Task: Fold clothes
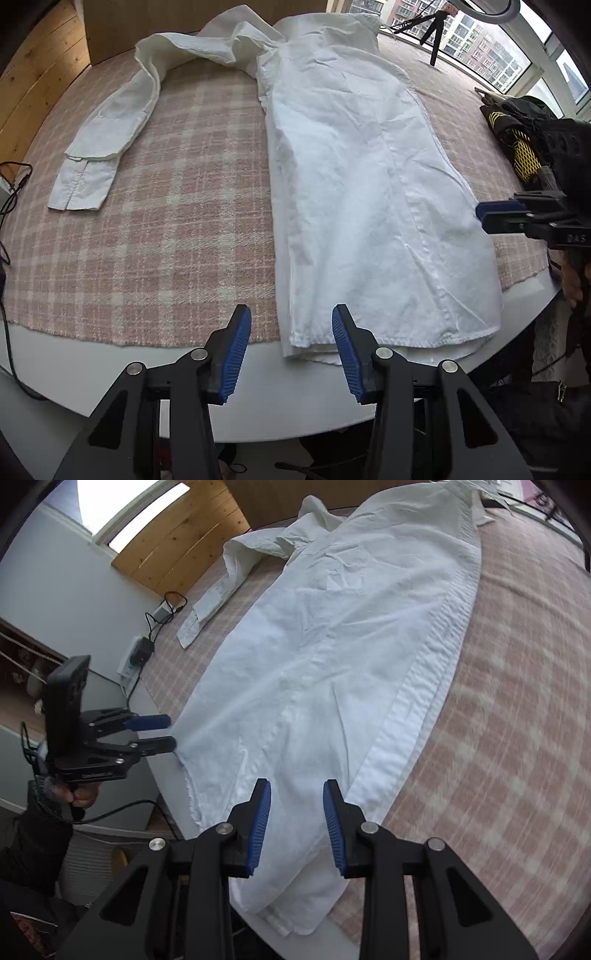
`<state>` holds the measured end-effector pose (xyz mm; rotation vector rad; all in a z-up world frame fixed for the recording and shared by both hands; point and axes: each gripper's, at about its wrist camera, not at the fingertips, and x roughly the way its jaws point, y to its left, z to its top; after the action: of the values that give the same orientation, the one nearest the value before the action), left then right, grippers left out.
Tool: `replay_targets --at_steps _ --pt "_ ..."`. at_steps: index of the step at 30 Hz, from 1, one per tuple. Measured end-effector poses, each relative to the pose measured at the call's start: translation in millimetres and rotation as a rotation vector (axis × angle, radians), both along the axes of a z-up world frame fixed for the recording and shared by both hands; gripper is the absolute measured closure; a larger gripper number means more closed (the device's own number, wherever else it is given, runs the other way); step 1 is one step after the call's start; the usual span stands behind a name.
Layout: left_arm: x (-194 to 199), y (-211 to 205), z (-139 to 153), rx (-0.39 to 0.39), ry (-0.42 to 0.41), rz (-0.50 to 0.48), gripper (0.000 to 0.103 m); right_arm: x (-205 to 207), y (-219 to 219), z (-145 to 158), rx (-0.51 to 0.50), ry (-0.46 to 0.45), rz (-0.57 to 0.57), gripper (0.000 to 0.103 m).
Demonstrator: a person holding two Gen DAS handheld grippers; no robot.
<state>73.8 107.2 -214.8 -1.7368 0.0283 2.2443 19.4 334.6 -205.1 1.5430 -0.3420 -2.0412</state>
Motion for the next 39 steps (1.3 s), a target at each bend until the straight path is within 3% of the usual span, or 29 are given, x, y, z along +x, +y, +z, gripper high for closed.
replay_targets --at_steps 1,2,6,12,16,18,19,20,23,25,26,27,28,29,34,36,39 --pt "-0.8 3.1 -4.7 0.014 -0.006 -0.02 0.076 8.5 7.9 0.8 -0.014 -0.011 -0.025 0.074" --pt "-0.9 5.5 -9.7 0.016 -0.015 -0.038 0.097 17.0 15.9 1.5 -0.028 -0.022 -0.05 0.074" --pt "-1.9 -3.0 -17.7 0.0 -0.026 -0.02 0.098 50.6 45.9 4.2 -0.083 -0.065 -0.144 0.074" --pt "-0.5 0.8 -19.4 -0.051 -0.002 -0.076 0.098 72.6 4.0 -18.4 -0.077 -0.102 -0.073 0.074" --pt "-0.4 2.4 -20.6 -0.064 0.004 -0.105 0.098 74.8 -18.6 -29.6 0.031 -0.071 -0.053 0.076" --pt "-0.6 0.5 -21.1 -0.058 0.004 -0.112 0.098 73.6 -24.6 -28.4 0.033 -0.058 -0.046 0.076" --pt "-0.5 -0.3 -21.4 -0.055 0.005 -0.116 0.098 73.3 -27.3 -27.8 0.028 -0.06 -0.042 0.079" --pt "-0.2 -1.0 -21.3 -0.052 0.007 -0.12 0.098 73.5 -29.5 -26.2 0.027 -0.059 -0.037 0.101" --pt "1.4 -1.9 -20.5 -0.045 0.012 -0.136 0.098 85.1 -26.7 2.2 0.122 0.003 -0.032 0.101" --pt "2.4 -1.2 -22.4 -0.061 0.016 -0.152 0.098 91.1 -24.6 15.3 0.171 0.018 -0.025 0.096" --pt "2.4 -1.3 -23.8 -0.068 0.015 -0.157 0.098 94.1 -23.6 21.8 0.196 0.026 -0.021 0.081" --pt "2.1 -2.3 -25.1 -0.068 0.013 -0.158 0.098 97.1 -22.5 28.4 0.22 0.034 -0.018 0.055" --pt "1.9 -3.6 -25.3 -0.062 0.014 -0.158 0.098 99.6 -20.8 34.1 0.238 0.041 -0.018 0.044" --pt "1.8 -4.9 -25.7 -0.057 0.013 -0.157 0.098 98.9 -14.2 34.2 0.211 0.047 -0.045 0.04" --pt "1.9 -5.6 -27.9 -0.064 0.011 -0.178 0.098 80.9 12.3 22.0 0.131 0.043 -0.201 0.042" --pt "2.1 -5.1 -28.8 -0.069 0.011 -0.188 0.098 69.5 9.0 18.9 0.103 0.067 -0.211 0.062" --pt "1.8 -6.2 -30.5 -0.07 0.008 -0.194 0.098 48.5 -14.5 10.0 0.152 0.114 -0.18 0.062"
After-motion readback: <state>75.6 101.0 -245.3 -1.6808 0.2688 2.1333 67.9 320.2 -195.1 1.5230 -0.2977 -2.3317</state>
